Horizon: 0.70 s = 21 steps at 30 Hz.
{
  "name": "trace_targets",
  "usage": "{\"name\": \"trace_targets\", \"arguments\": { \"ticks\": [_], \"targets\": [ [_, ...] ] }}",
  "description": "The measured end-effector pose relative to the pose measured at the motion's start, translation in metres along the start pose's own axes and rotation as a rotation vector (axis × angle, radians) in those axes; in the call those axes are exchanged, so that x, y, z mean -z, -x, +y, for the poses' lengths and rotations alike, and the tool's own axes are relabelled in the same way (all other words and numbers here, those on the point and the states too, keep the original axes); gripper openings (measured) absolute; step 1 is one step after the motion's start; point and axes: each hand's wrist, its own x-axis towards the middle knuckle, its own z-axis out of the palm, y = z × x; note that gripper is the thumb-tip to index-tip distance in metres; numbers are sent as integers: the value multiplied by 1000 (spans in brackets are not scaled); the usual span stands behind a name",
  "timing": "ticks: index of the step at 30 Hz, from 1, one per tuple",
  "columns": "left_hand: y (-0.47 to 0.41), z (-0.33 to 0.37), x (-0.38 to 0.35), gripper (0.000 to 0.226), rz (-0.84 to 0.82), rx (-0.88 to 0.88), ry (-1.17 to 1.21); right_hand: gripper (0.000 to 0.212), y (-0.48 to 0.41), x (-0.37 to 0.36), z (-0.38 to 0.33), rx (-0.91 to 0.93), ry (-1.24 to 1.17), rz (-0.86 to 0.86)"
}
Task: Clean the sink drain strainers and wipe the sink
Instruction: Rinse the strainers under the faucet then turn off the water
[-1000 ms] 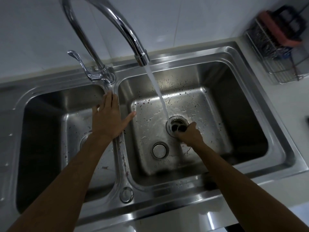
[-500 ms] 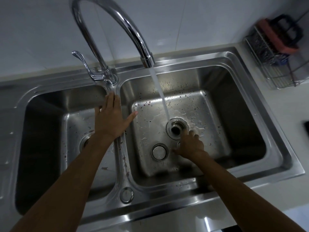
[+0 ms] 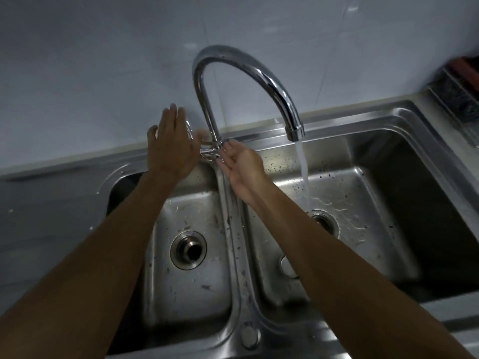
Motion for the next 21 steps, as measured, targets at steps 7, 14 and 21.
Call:
{"name": "trace_targets", "arguments": {
  "ticks": [7,14,21],
  "targets": [
    [-7,-25,7,46,19,-70,63,50,-10,-20,15,33,-250,40],
    [34,-1,10,41,83,-188,34,55,-15,-14,23,51,-292,48],
    [37,4,14,46,66,-156,23,42,-9,-16,24,8,-200,46]
  ]
}}
